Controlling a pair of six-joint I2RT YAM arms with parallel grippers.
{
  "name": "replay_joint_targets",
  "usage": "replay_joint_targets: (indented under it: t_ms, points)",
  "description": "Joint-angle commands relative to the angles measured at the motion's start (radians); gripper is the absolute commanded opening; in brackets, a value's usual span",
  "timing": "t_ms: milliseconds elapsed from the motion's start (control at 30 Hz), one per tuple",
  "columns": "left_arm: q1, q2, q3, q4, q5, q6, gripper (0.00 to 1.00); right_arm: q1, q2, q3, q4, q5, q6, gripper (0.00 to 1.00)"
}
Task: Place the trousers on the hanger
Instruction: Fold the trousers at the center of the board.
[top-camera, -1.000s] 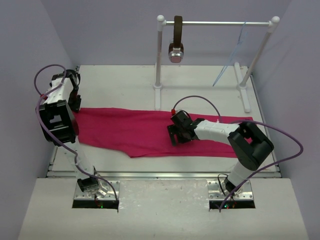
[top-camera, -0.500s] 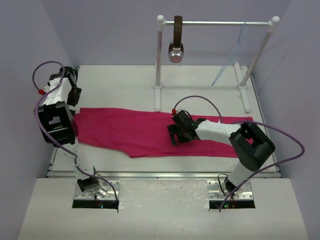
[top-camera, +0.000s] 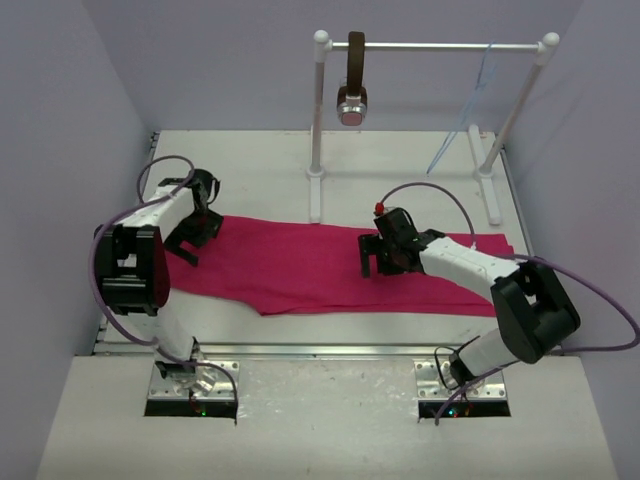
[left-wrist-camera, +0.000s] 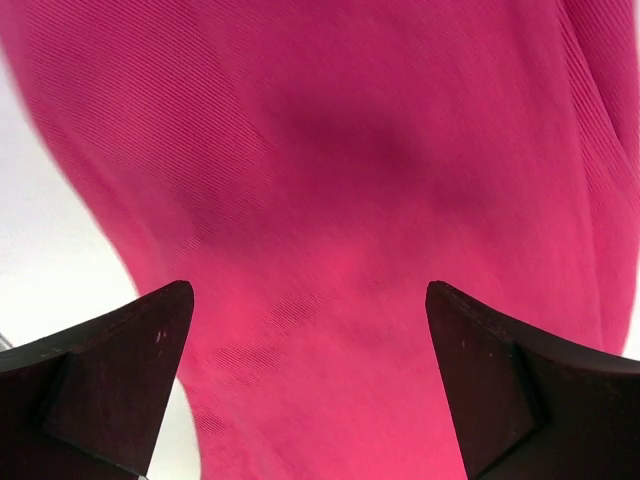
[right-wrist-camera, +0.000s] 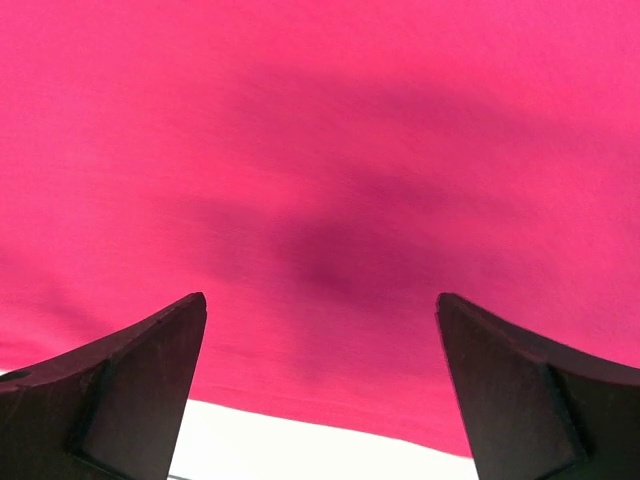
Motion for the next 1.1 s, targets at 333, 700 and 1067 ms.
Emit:
replay_joint_targets:
  t_ms: [333, 700, 1067]
  points:
    - [0.142, 0.262, -0.023, 0.119, 0.069, 0.028, 1.0, -0.347, -0.079, -0.274, -0.03, -0.102, 0.157, 0.99]
    - [0.321, 0.261, -0.023, 0.074, 0.026, 0.003, 1.0, -0.409, -0.315, -0.196, -0.214, 0.037, 0.086, 0.99]
    - [0.328, 0.089, -0.066, 0.077, 0.015, 0.05, 1.0, -0.627, -0.275, -0.167, -0.251, 0.036, 0.057, 0.98]
